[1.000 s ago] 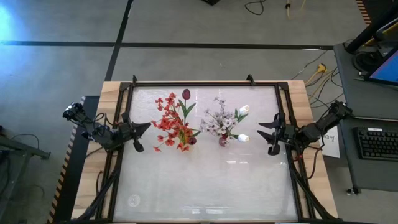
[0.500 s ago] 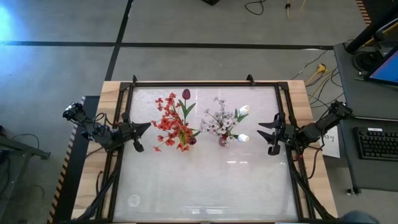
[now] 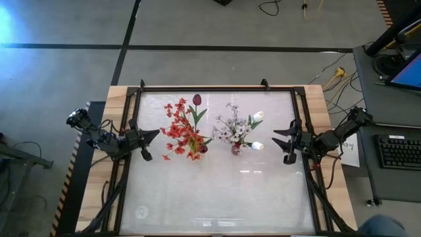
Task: Sort flowers into vase by color
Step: Return to Home Position
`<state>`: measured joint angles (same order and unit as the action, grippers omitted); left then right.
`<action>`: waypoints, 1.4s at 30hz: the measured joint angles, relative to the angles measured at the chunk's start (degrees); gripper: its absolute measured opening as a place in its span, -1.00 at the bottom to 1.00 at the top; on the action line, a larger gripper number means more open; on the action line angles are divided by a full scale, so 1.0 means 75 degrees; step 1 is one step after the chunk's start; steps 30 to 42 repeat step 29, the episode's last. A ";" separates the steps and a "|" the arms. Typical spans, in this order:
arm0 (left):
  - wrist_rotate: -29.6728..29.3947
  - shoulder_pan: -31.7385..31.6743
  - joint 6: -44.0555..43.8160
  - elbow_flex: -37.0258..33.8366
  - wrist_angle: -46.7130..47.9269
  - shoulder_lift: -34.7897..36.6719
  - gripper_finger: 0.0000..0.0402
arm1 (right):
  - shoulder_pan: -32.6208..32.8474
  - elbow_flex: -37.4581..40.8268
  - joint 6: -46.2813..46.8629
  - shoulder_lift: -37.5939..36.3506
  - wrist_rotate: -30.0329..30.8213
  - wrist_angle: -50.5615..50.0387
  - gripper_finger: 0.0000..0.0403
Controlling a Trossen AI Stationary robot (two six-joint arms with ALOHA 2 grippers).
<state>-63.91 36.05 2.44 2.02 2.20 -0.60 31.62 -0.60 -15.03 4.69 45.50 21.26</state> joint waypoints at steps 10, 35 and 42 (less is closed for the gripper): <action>0.0000 0.0000 0.0000 0.0000 -0.0003 0.0000 -1.00 | 0.0000 0.0000 -0.0003 0.0000 0.0000 0.0000 -0.32; 0.0001 0.0001 0.0002 0.0000 -0.0002 0.0000 -1.00 | 0.0000 0.0000 0.0000 0.0000 0.0000 0.0000 -0.33; 0.0001 0.0001 0.0002 0.0000 -0.0002 0.0000 -1.00 | 0.0000 0.0000 0.0000 0.0000 0.0000 0.0000 -0.33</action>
